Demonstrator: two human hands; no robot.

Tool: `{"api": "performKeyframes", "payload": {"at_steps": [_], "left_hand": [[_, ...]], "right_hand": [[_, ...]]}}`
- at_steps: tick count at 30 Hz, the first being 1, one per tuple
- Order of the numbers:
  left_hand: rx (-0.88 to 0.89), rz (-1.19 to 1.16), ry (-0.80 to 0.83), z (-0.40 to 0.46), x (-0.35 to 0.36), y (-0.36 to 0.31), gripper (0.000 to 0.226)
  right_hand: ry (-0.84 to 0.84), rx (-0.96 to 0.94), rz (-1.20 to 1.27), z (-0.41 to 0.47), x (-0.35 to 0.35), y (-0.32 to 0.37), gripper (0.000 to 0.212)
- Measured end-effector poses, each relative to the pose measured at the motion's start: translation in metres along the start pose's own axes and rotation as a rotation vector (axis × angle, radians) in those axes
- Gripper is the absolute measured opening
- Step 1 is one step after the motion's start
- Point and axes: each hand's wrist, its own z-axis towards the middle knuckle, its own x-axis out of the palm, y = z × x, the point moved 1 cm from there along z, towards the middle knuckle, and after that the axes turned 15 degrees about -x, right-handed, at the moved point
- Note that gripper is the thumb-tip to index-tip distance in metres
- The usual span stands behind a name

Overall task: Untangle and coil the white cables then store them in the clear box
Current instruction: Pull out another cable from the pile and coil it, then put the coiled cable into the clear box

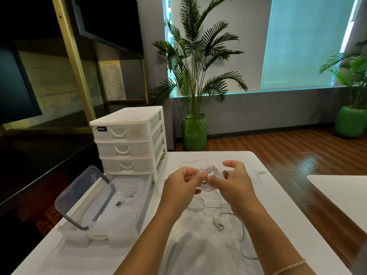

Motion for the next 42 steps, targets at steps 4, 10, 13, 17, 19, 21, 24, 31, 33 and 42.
{"api": "performKeyframes", "payload": {"at_steps": [4, 10, 13, 17, 19, 21, 24, 31, 33, 42], "left_hand": [[0.014, 0.095, -0.079, 0.002, -0.003, 0.001, 0.020], [-0.012, -0.004, -0.082, -0.001, -0.001, 0.002, 0.020], [-0.060, -0.096, -0.072, -0.001, 0.002, 0.001, 0.016], [-0.138, -0.219, -0.014, -0.002, 0.005, 0.001, 0.007], [-0.148, -0.246, 0.005, -0.003, 0.005, 0.001, 0.008], [-0.140, -0.240, -0.007, -0.002, 0.006, 0.002, 0.008], [-0.118, -0.233, -0.024, -0.001, 0.007, 0.003, 0.010], [-0.061, -0.186, -0.131, 0.001, 0.007, 0.002, 0.010], [-0.064, -0.186, -0.177, 0.000, 0.006, 0.002, 0.009], [-0.251, -0.259, -0.137, -0.007, -0.010, -0.014, 0.025]], "right_hand": [[0.096, 0.059, -0.005, 0.002, -0.003, -0.001, 0.050], [0.127, 0.119, 0.105, 0.002, -0.003, -0.005, 0.055], [0.001, 0.135, 0.194, 0.003, -0.005, -0.003, 0.068], [-0.094, 0.134, 0.226, 0.004, -0.005, -0.003, 0.078], [-0.108, 0.133, 0.209, 0.003, -0.003, -0.004, 0.077], [-0.117, 0.140, 0.189, 0.003, -0.002, -0.005, 0.075], [-0.121, 0.147, 0.188, 0.002, -0.001, -0.005, 0.071], [-0.008, 0.204, 0.335, 0.002, -0.002, 0.000, 0.045], [0.077, 0.206, 0.389, 0.002, -0.003, 0.003, 0.028], [0.040, 0.322, 0.445, 0.004, 0.009, 0.008, 0.013]]}}
